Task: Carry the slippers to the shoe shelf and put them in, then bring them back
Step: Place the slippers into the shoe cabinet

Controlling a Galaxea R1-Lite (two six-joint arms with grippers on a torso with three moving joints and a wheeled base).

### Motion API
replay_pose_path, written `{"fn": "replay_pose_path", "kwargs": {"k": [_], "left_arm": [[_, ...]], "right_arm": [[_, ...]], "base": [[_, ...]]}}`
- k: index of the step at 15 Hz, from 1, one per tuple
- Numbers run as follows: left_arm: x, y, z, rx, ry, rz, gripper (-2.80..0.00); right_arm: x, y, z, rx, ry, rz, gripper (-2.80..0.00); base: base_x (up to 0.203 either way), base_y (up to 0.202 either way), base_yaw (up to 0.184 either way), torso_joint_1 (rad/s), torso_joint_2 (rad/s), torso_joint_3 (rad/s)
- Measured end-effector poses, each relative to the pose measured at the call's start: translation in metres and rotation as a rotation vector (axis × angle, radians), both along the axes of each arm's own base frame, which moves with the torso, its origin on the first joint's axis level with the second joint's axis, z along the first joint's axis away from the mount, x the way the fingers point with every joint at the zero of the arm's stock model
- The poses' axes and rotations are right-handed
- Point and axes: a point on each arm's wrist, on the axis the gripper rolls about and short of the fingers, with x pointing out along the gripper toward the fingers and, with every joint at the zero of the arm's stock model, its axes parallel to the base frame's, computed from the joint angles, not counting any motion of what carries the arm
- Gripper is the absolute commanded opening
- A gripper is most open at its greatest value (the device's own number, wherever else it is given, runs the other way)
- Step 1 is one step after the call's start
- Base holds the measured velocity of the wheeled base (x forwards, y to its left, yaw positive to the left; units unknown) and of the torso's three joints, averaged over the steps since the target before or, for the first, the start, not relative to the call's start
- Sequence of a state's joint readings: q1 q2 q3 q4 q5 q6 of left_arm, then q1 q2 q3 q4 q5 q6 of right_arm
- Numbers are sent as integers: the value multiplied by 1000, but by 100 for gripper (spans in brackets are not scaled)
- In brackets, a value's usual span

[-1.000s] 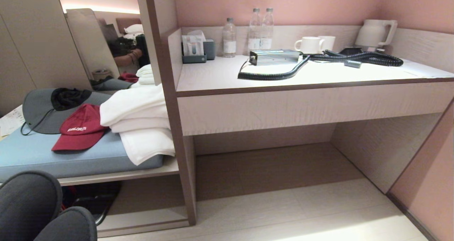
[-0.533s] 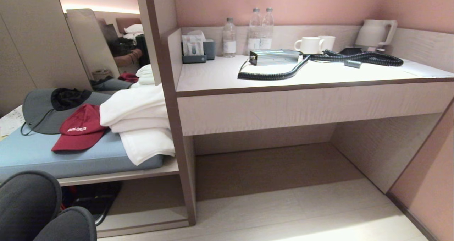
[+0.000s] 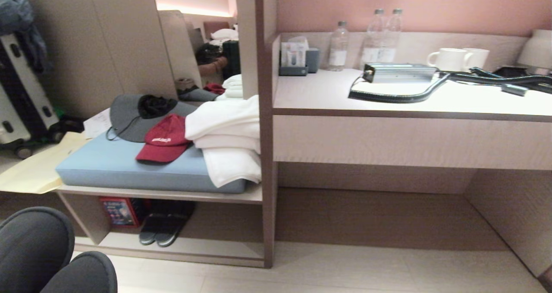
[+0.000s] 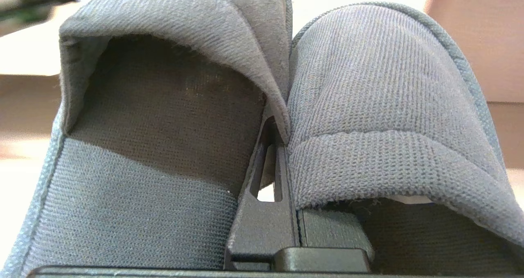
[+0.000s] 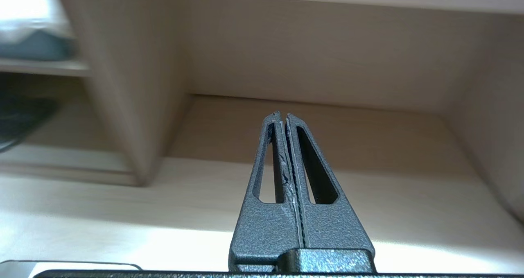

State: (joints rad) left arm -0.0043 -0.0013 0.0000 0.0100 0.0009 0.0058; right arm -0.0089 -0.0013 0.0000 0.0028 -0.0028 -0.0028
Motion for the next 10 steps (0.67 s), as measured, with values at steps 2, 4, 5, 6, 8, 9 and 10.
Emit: {"fn": "replay_pose_path", "kwargs": {"k": [2,4,5,6,8,9,10], "left_arm": [[0,0,0,0,0,0,-280],[0,0,0,1,1,0,-280],[0,0,0,1,1,0,-280],[0,0,0,1,1,0,-280],[0,0,0,0,1,0,-280],[0,0,0,1,1,0,-280],[0,0,0,1,2,1,-280]], "right_arm": [[0,0,0,0,0,0,-280],[0,0,0,0,0,-1,-280],[0,0,0,0,0,-1,-280],[0,0,0,0,0,-1,-280],[0,0,0,0,0,0,-280],[0,0,0,0,0,0,-280],[0,0,0,0,0,0,-280]], "base": [[2,-5,144,6,4,2],[0,-2,30,1,2,-1],[0,0,0,0,0,0],[0,0,0,0,0,0],[0,0,0,0,0,0],[0,0,0,0,0,0],[0,0,0,0,0,0]]}}
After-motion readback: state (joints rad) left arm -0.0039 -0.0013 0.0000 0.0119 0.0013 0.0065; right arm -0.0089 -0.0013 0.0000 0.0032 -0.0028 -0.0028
